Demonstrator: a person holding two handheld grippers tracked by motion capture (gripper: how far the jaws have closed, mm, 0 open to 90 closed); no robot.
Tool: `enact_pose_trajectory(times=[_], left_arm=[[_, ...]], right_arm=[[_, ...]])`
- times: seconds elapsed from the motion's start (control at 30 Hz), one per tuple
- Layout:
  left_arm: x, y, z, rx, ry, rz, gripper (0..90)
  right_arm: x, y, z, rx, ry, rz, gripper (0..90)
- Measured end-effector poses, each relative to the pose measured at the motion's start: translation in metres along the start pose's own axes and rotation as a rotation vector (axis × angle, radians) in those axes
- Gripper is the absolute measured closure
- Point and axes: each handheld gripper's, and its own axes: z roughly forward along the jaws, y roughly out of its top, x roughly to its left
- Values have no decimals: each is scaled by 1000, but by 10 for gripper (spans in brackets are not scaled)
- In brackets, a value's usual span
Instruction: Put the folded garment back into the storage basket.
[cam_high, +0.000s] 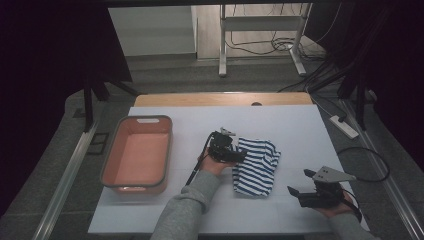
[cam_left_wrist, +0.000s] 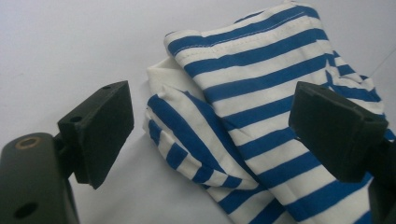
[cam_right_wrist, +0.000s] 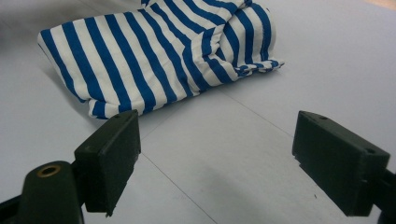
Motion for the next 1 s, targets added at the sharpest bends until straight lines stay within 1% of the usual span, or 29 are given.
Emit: enact_pose_trajectory(times=[0.23,0.27,0.33,0.53,0.63,0.9,1.0], left_arm=[[0,3,6,1,4,-12,142],[0,3,8,-2,6,-22,142],[-1,4,10,-1,5,-28,143],[-2,5,15,4,6,-33,142],[-3,6,18,13,10,-25,142],[-4,7,25,29,15,-34,136],[-4,6,29,47,28,-36,132]], right_arm=[[0,0,0,2,1,-2,160],[0,0,0,-1,1,1,160],[-1,0,0,-2,0,3,160],[-1,0,0,-2,0,2,160],[-1,0,0,-2,1,1,160],[-1,0,0,3,4,-2,160],[-1,0,0,2,3,-2,160]])
